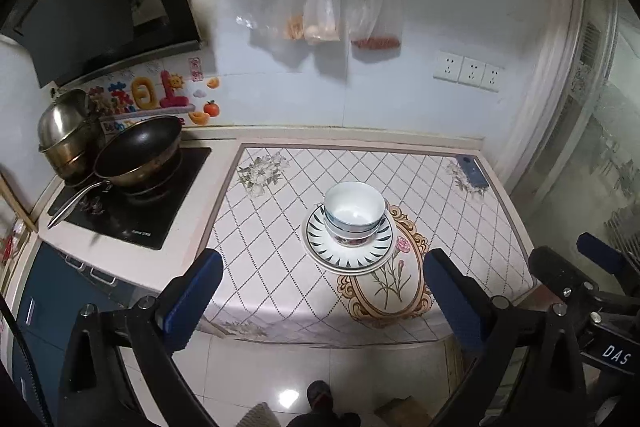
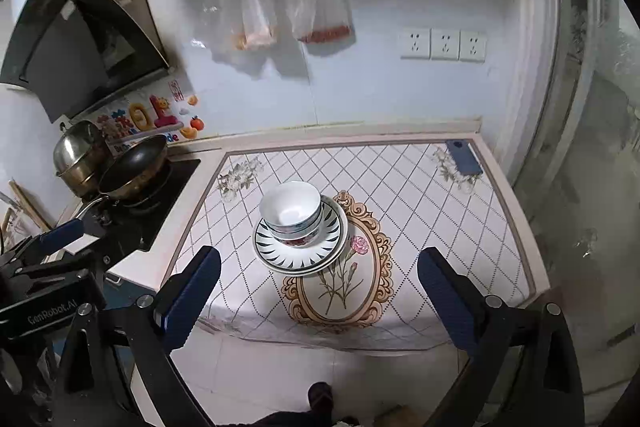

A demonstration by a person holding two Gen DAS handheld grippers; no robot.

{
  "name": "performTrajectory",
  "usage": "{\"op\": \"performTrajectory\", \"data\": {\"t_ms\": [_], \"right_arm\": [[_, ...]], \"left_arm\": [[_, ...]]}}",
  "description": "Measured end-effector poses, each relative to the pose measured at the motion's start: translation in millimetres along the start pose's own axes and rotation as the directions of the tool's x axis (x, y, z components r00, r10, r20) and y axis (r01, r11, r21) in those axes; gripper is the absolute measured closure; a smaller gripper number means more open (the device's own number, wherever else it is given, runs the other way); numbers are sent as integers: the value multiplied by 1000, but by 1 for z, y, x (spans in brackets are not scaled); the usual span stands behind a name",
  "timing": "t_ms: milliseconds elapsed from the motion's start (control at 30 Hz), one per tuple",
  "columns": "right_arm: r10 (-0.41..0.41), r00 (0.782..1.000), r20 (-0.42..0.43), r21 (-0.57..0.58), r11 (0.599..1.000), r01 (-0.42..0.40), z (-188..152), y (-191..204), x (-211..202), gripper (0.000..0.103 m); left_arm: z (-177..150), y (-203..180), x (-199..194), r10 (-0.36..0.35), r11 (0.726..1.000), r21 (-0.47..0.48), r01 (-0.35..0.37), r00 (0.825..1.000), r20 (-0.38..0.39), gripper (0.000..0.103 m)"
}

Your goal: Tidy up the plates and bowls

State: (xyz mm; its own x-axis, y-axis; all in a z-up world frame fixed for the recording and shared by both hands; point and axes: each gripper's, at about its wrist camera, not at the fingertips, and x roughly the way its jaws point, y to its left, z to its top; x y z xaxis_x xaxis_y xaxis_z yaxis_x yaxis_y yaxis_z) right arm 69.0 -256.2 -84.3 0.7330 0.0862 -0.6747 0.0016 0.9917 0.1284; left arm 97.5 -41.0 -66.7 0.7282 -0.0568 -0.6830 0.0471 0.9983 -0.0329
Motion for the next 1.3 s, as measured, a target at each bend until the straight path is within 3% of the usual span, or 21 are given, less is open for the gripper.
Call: {"op": "performTrajectory", "data": {"t_ms": [433, 1300], "right_arm": [[-20, 999, 47, -18, 1000, 21, -28, 12, -67, 1], [-40, 998, 56, -17, 999, 41, -27, 36, -67, 1]], "left_arm": [[-29, 13, -54, 19, 1000, -9, -18, 999, 42, 0], [-27, 45, -62, 13, 1000, 4, -14, 997, 71, 0]]}}
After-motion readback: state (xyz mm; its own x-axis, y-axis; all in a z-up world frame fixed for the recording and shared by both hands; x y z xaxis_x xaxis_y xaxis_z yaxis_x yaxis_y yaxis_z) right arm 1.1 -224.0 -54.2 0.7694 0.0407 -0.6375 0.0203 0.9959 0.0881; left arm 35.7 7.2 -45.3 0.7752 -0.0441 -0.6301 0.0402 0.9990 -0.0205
